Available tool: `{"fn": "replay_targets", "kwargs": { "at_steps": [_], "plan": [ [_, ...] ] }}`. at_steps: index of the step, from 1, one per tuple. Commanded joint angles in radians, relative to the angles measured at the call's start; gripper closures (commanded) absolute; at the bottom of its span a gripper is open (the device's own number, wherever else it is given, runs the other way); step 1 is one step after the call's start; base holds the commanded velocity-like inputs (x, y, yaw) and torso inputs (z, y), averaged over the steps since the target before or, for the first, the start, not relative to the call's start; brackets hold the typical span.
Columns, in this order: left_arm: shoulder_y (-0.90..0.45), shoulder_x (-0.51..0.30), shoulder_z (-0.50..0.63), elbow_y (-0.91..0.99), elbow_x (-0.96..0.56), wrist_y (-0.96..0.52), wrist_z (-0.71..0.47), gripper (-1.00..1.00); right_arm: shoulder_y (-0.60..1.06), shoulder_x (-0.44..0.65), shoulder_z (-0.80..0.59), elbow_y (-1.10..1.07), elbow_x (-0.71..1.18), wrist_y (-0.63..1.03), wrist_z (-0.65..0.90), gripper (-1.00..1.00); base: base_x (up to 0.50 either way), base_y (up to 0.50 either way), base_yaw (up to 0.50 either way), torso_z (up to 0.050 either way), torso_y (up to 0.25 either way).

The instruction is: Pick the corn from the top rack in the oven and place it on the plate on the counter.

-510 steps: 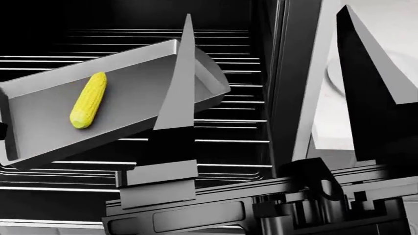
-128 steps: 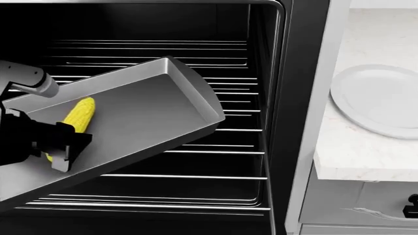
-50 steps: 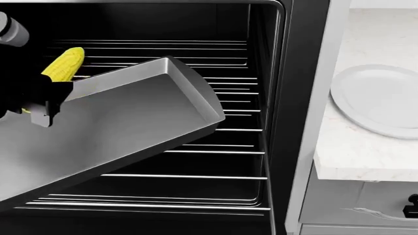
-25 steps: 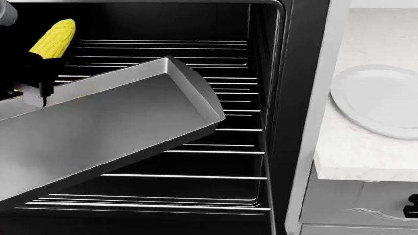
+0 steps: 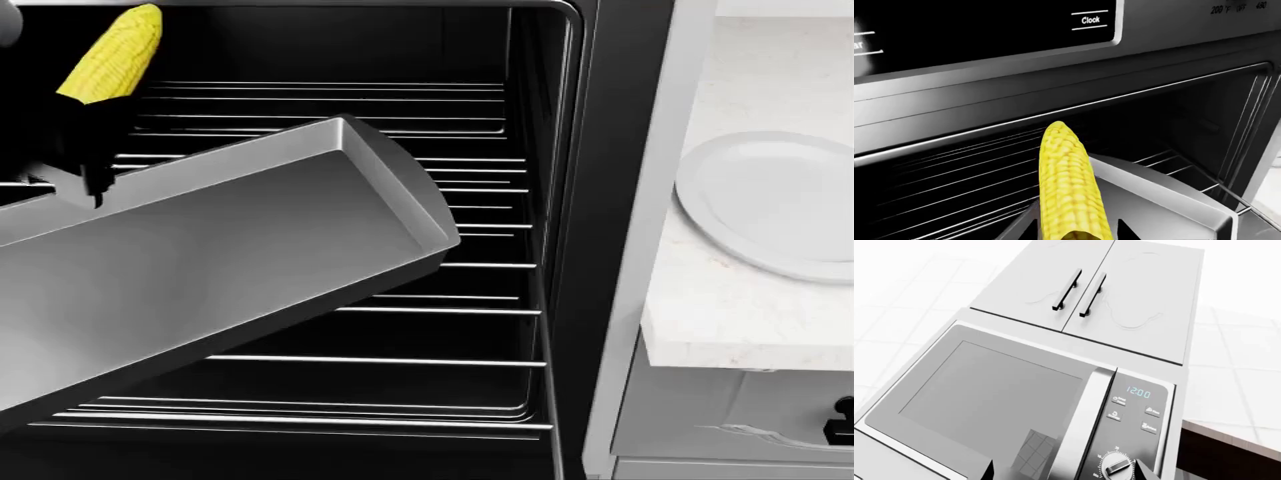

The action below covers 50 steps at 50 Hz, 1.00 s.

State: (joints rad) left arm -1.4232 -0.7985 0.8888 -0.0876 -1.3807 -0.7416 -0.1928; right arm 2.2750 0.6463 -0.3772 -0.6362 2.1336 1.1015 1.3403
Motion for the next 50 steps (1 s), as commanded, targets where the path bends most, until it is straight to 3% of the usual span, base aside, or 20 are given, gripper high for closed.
{"fn": "replay_targets", "kwargs": {
  "at_steps": [1, 50],
  "plan": [
    [0.049, -0.032, -0.026, 0.085, -0.016, 0.053, -0.018, 1.0, -0.003, 0.0, -0.001, -0.003, 0.003, -0.006, 0.001, -1.0, 0.0, 0.0, 0.0, 0.0, 0.0],
    [0.09, -0.079, -0.113, 0.351, -0.107, 0.143, -0.092, 1.0, -0.079, 0.001, 0.003, -0.035, -0.039, -0.027, -0.019, -1.0, 0.0, 0.0, 0.0, 0.0, 0.0]
  ]
}}
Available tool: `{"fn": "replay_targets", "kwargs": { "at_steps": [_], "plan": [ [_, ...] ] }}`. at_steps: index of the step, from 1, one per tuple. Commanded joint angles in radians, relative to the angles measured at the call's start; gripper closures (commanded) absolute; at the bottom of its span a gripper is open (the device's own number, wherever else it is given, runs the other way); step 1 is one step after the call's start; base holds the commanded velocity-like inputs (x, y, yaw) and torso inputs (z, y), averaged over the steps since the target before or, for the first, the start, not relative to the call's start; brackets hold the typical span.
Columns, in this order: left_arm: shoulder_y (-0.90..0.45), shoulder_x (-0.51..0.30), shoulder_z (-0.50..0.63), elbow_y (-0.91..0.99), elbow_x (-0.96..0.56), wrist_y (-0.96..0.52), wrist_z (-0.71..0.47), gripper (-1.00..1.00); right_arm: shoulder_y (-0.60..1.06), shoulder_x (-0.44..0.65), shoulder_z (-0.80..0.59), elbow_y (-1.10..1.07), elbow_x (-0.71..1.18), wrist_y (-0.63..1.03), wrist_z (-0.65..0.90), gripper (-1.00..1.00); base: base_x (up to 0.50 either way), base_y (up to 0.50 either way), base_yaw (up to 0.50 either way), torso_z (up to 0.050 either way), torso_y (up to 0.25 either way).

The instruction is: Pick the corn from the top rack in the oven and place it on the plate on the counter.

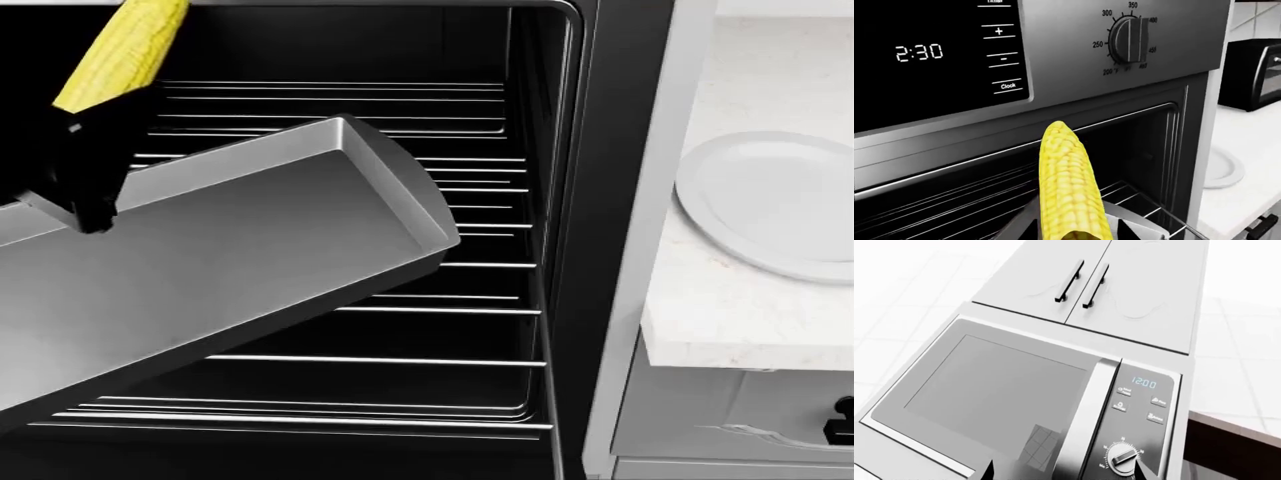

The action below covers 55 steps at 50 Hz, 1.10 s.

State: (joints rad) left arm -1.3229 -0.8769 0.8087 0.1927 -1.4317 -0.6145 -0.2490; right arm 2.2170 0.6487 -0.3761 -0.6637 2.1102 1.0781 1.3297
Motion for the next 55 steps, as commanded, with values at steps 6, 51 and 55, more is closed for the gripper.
{"fn": "replay_targets", "kwargs": {
  "at_steps": [6, 51, 55],
  "plan": [
    [-0.003, -0.013, -0.061, 0.13, -0.085, 0.042, -0.066, 1.0, -0.019, -0.007, 0.001, -0.003, -0.021, -0.005, -0.015, -1.0, 0.0, 0.0, 0.0, 0.0, 0.002],
    [0.027, -0.096, -0.168, 0.482, -0.237, 0.135, -0.273, 1.0, -0.096, 0.026, 0.021, -0.043, -0.042, -0.041, -0.028, -1.0, 0.0, 0.0, 0.0, 0.0, 0.0],
    [0.039, -0.118, -0.187, 0.52, -0.259, 0.157, -0.301, 1.0, -0.093, 0.031, 0.021, -0.043, -0.036, -0.044, -0.027, -1.0, 0.0, 0.0, 0.0, 0.0, 0.003]
  ]
}}
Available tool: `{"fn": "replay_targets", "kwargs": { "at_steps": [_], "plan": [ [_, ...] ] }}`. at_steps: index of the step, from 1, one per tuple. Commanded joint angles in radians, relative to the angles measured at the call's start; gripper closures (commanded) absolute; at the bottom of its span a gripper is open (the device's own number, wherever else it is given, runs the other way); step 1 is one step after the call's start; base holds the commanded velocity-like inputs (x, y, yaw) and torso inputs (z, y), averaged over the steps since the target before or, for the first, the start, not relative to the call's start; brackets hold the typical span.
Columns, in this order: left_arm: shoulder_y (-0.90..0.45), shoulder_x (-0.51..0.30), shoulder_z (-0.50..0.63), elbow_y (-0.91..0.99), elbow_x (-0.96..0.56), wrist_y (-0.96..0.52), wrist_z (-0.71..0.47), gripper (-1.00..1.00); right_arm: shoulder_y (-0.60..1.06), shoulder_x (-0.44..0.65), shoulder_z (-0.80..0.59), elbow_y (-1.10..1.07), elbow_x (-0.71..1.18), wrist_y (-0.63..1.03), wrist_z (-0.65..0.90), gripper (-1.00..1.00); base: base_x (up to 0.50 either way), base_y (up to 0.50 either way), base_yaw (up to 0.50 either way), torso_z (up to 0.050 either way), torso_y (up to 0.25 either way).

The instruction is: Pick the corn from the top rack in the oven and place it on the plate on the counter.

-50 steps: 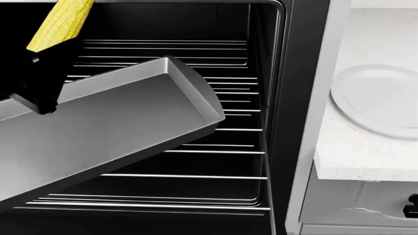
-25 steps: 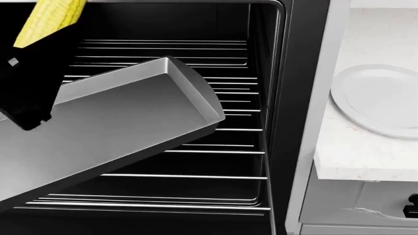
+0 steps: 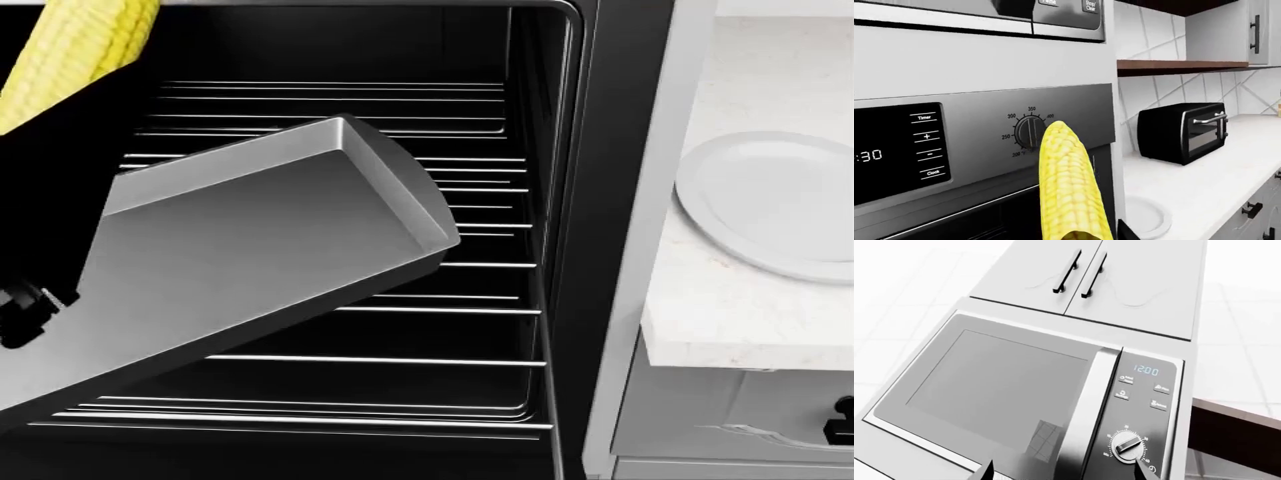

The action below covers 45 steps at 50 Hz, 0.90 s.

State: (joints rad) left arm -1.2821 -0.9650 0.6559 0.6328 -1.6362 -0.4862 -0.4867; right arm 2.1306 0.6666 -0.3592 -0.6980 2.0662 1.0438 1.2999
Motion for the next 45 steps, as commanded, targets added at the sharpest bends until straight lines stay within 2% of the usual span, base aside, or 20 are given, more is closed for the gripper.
{"fn": "replay_targets", "kwargs": {
  "at_steps": [1, 5, 8, 19, 24, 34, 45],
  "plan": [
    [0.014, -0.044, -0.04, 0.095, -0.055, 0.04, -0.069, 1.0, -0.005, 0.016, 0.004, -0.01, 0.014, -0.013, 0.007, -1.0, 0.0, 0.0, 0.0, 0.0, 0.0],
    [0.017, -0.049, -0.045, 0.102, -0.059, 0.045, -0.074, 1.0, -0.003, 0.019, 0.002, -0.011, 0.018, -0.015, 0.009, -1.0, 0.0, 0.0, 0.0, 0.0, 0.0],
    [-0.011, -0.053, -0.056, 0.161, -0.101, 0.048, -0.135, 1.0, 0.005, 0.024, 0.002, -0.01, 0.029, -0.02, 0.013, -1.0, 0.0, 0.0, 0.0, 0.0, 0.0],
    [0.005, -0.064, -0.076, 0.243, -0.114, 0.082, -0.207, 1.0, 0.004, 0.043, 0.008, 0.006, 0.034, -0.022, 0.002, -1.0, 0.0, 0.0, 0.0, 0.0, 0.0],
    [-0.014, -0.05, -0.066, 0.285, -0.132, 0.07, -0.254, 1.0, 0.059, 0.067, 0.011, 0.069, 0.058, -0.001, -0.03, -1.0, 0.0, 0.0, 0.0, 0.0, 0.0],
    [0.038, -0.036, -0.067, 0.324, -0.1, 0.099, -0.281, 1.0, 0.028, 0.065, 0.017, 0.061, 0.034, -0.002, -0.045, -1.0, 0.0, 0.0, 0.0, 0.0, 0.0],
    [0.032, -0.032, -0.075, 0.335, -0.107, 0.105, -0.294, 1.0, 0.014, 0.067, 0.01, 0.058, 0.031, -0.001, -0.051, -1.0, 0.0, -0.06, 0.0, 0.0, 0.0]
  ]
}}
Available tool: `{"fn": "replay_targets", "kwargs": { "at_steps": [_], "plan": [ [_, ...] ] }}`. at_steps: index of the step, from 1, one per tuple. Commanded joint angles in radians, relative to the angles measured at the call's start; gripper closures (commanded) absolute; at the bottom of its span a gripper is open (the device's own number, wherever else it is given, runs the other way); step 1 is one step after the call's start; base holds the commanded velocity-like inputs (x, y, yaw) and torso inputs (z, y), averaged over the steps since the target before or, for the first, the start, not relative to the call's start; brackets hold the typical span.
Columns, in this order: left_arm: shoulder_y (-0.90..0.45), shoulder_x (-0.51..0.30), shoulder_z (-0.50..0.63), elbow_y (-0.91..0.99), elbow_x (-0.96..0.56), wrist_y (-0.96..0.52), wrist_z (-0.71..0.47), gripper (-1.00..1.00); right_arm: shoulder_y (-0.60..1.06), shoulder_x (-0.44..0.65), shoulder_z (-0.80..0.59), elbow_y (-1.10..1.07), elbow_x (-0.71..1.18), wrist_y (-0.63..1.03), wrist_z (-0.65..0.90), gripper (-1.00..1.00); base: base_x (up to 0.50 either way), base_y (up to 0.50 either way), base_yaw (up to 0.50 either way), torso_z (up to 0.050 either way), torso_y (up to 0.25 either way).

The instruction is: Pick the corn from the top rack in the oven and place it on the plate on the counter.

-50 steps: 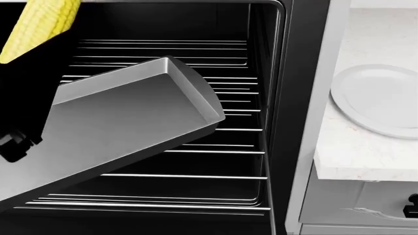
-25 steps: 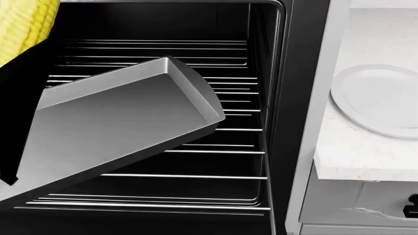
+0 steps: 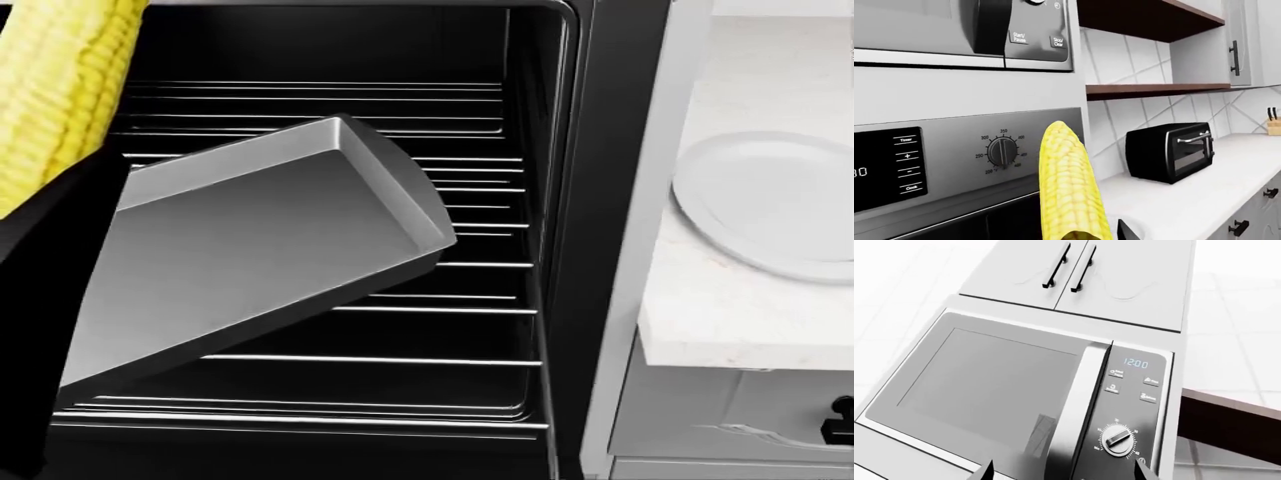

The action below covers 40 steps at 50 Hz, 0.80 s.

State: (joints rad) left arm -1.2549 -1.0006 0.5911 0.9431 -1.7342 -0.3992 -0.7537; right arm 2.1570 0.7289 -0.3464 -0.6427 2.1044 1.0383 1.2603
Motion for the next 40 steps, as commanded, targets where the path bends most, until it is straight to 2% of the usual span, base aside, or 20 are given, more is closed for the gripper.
{"fn": "replay_targets", "kwargs": {
  "at_steps": [1, 40],
  "plan": [
    [0.006, 0.003, -0.012, 0.029, -0.009, 0.02, -0.029, 1.0, -0.015, 0.006, -0.003, 0.001, -0.006, 0.002, -0.011, -1.0, -0.07, -0.5, 0.0, 0.0, 0.0],
    [-0.085, 0.054, -0.012, 0.042, -0.062, -0.002, -0.091, 1.0, -0.058, 0.014, -0.011, -0.035, -0.017, -0.012, -0.017, -1.0, -0.09, -0.5, 0.0, 0.0, 0.0]
  ]
}}
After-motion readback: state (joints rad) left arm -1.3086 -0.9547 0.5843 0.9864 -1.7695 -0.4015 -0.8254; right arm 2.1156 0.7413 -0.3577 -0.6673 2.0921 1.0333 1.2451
